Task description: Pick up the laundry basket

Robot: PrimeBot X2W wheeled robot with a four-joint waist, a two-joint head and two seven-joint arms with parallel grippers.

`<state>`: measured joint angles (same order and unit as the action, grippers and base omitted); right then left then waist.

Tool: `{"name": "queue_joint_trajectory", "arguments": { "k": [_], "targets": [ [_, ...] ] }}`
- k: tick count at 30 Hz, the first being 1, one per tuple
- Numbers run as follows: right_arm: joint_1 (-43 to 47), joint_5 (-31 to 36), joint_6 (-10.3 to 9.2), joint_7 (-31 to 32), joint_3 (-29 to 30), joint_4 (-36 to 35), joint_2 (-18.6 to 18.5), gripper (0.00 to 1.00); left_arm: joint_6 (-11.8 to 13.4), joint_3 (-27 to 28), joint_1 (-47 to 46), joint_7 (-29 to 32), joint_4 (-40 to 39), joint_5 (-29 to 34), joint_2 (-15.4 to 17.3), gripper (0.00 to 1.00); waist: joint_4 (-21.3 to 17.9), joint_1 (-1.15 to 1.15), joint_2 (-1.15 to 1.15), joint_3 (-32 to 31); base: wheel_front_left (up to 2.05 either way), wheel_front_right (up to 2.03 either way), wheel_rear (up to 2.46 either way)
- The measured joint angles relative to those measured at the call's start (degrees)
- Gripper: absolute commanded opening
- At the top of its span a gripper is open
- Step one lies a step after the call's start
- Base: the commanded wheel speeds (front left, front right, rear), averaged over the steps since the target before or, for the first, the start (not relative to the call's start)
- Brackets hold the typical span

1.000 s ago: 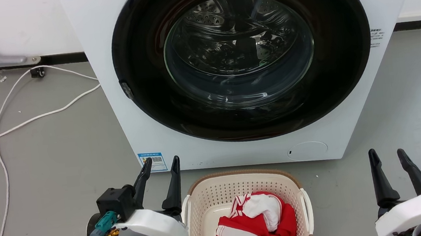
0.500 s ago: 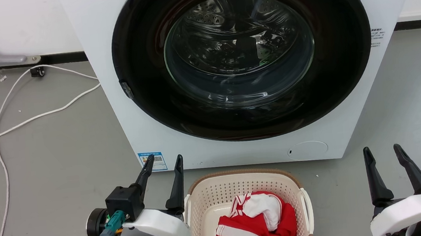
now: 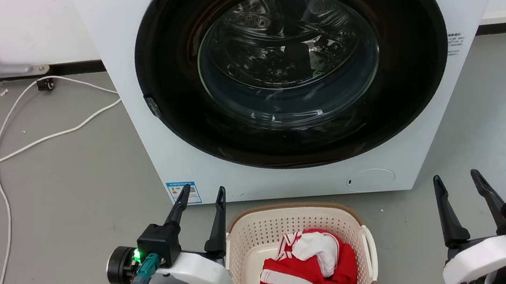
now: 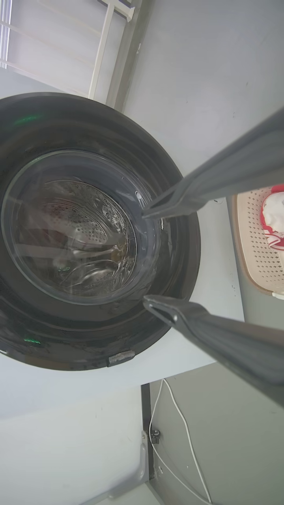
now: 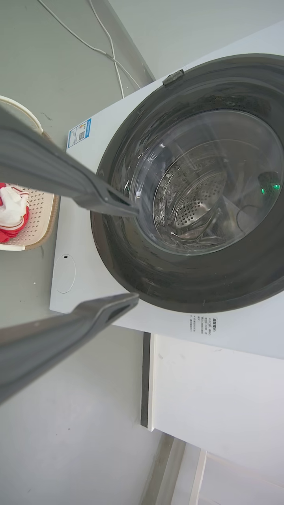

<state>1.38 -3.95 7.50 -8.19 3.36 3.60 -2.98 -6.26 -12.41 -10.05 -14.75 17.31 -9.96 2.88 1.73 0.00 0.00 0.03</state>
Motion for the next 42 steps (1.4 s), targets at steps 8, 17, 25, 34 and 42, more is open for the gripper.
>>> {"name": "queue_joint_trajectory", "arguments": {
  "k": [8, 17, 25, 34, 42],
  "targets": [
    [0.0, 1.0, 0.00, -0.4, 0.0, -0.2, 0.0, 1.00, 0.2, -0.1, -0.5, -0.2, 0.3, 0.6, 0.0, 1.00, 0.1, 0.00, 0.00, 0.2, 0.00, 0.00, 0.00],
    [0.1, 0.4, 0.00, 0.0, -0.2, -0.9, 0.0, 1.00, 0.3, -0.1, -0.5, -0.2, 0.5, 0.2, 0.0, 1.00, 0.3, 0.00, 0.00, 0.4, 0.00, 0.00, 0.00],
    [0.1, 0.0, 0.00, 0.8, -0.2, -1.5, 0.0, 1.00, 0.5, 0.2, -1.1, -0.2, 0.7, 0.2, 0.0, 1.00, 0.2, 0.00, 0.00, 1.5, 0.00, 0.00, 0.00],
    [-3.4, -0.1, 0.00, 2.7, -1.1, 0.4, 0.0, 1.00, 0.5, 1.2, -6.5, -0.3, 3.9, -0.6, 0.0, 1.00, -0.6, 0.00, 0.00, 7.8, 0.00, 0.00, 0.00],
    [-9.0, -0.7, 0.00, 2.7, -3.2, 5.9, 0.0, 1.00, 0.1, 2.5, -13.0, -0.3, 11.0, -1.3, 0.1, 1.00, -1.7, 0.01, 0.00, 17.3, 0.00, 0.00, 0.00]
  ]
}}
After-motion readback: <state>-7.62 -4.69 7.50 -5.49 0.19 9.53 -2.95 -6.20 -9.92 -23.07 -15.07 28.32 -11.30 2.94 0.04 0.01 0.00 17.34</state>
